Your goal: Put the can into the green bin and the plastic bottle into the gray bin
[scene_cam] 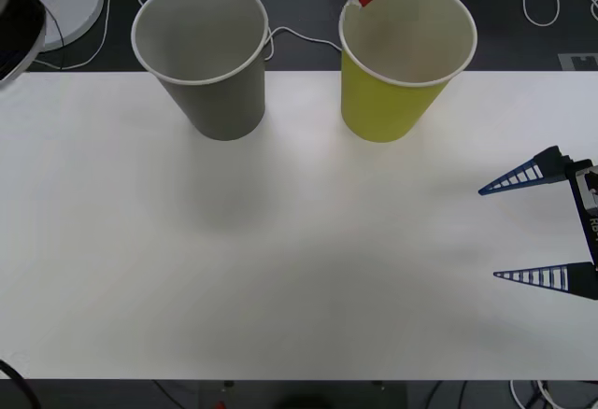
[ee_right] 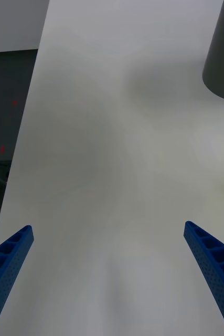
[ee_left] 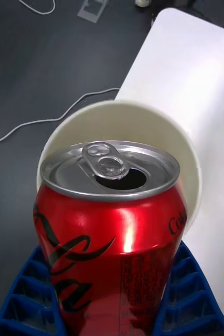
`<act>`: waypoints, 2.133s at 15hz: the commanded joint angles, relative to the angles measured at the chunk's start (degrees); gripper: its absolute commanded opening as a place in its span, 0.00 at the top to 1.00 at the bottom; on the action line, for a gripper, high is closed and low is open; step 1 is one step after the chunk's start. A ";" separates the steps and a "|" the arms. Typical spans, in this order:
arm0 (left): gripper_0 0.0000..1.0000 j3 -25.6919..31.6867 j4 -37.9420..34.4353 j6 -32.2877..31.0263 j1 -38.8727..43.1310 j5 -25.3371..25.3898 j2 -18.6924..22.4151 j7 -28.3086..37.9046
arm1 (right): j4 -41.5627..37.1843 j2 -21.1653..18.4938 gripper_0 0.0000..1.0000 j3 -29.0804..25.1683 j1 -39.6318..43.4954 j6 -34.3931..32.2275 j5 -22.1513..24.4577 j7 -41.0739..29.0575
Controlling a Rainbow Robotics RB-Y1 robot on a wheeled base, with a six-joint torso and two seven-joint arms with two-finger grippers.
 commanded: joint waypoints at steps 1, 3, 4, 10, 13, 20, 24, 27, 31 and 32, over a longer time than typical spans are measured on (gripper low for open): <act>1.00 -1.01 3.54 3.16 -1.24 -1.13 -4.83 0.98 | 0.00 0.00 0.00 0.00 0.00 0.00 0.00 0.00; 1.00 -0.92 6.09 5.80 -1.42 -2.28 -7.56 1.07 | 0.00 0.00 0.00 0.00 0.00 0.00 0.00 0.00; 1.00 -0.92 7.14 7.03 -1.42 -3.07 -8.70 1.07 | 0.00 0.00 0.00 0.00 0.00 0.00 0.00 0.00; 1.00 -0.92 10.39 10.45 -1.42 -3.51 -11.07 0.90 | 0.00 0.00 0.00 0.00 0.00 0.00 0.00 0.00; 0.63 -1.01 10.57 10.45 -1.42 -3.42 -10.99 -0.42 | 0.00 0.00 0.00 0.00 0.00 0.00 0.00 0.00; 0.00 -0.92 10.57 10.37 -1.33 1.06 -9.84 -1.92 | 0.00 0.00 0.00 0.00 0.00 0.00 0.00 0.00; 0.00 -0.92 8.11 6.94 -0.63 7.39 -4.22 -5.78 | 0.00 0.00 0.00 0.00 0.00 0.00 0.00 0.00; 0.00 -0.92 -4.20 6.50 4.30 9.41 4.75 -5.52 | 0.00 0.00 0.00 0.00 0.00 0.00 0.00 0.00; 0.00 1.10 -19.05 6.15 11.68 12.05 17.67 -6.14 | 0.00 0.00 0.00 0.00 0.00 0.00 0.00 0.00; 0.00 3.92 -22.30 4.30 14.49 12.31 20.83 -6.75 | 0.00 0.00 0.00 0.00 0.00 0.00 0.00 0.00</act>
